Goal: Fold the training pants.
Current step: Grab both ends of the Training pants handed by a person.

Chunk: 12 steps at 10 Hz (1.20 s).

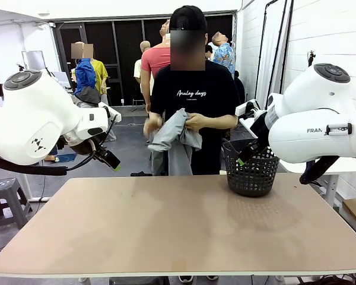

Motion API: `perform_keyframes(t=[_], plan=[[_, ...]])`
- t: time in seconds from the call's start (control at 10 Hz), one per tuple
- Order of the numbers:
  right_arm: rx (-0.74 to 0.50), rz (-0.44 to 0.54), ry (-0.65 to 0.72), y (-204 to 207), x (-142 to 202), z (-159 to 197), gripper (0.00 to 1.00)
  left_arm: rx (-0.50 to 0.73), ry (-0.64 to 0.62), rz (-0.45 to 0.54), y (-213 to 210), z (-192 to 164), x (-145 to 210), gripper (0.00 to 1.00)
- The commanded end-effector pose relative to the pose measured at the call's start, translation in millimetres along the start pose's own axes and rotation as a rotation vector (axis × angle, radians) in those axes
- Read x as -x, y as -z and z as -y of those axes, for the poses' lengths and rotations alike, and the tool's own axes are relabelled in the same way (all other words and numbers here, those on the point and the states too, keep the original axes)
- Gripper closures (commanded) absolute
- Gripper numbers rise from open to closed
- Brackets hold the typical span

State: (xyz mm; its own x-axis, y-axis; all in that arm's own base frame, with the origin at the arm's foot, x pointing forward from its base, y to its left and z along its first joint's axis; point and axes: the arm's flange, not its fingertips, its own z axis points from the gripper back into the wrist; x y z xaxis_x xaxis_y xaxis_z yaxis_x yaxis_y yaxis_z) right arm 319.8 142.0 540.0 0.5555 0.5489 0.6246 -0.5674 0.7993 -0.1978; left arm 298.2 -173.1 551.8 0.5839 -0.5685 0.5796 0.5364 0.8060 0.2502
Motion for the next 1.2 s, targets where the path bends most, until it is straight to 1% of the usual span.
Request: perform_keyframes(t=[0.0,1.1], plan=[[-0.002,0.000,0.001,0.1,0.3,1.1,0.00,0.003,0.021,-0.001,1.0,-2.5,0.5,0.00],[-0.002,0.000,0.001,0.1,0.3,1.1,0.00,0.003,0.021,-0.001,1.0,-2.5,0.5,0.00]])
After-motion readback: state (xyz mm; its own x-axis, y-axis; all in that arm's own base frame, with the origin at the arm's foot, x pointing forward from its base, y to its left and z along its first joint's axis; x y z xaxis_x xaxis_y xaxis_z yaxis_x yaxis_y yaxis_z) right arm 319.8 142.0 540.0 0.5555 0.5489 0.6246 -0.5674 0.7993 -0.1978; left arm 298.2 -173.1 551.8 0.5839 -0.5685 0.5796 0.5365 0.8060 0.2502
